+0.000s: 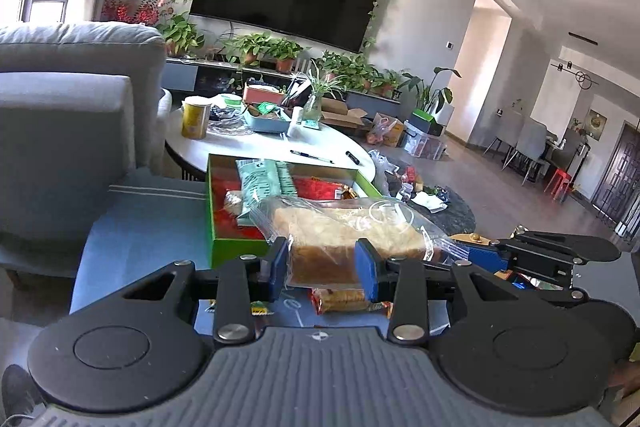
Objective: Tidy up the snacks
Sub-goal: 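Grasp the wrapped bread loaf with the left gripper while the right also grips it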
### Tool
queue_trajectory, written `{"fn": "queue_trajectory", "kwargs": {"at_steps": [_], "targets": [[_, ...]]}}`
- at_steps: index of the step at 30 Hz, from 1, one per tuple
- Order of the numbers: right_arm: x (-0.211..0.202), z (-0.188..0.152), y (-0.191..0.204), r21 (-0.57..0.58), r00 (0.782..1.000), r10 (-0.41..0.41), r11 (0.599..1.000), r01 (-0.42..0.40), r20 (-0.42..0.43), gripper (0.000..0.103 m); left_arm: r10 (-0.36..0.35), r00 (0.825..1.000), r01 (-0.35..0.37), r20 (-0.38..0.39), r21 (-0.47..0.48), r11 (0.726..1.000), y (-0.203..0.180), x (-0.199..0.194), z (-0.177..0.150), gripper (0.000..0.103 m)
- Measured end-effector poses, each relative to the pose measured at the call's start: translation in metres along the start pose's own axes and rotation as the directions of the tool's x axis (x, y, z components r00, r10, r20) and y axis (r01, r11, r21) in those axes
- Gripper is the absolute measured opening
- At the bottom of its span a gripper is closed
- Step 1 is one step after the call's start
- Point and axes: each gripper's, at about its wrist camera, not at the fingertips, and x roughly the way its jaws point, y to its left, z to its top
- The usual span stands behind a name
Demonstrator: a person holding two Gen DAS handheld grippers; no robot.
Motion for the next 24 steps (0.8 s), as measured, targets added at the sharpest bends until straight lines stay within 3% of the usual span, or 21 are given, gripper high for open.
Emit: {"fn": "queue_trajectory", "kwargs": {"at_steps": [24], "targets": [[0.038, 0.003, -0.056, 0.032, 0.995, -0.094, 0.995, 0.096, -0.040, 0.039, -0.076, 0.997, 0.075, -0.034, -0.034, 0.997, -0.009, 0.086, 0.023, 0.034]]}}
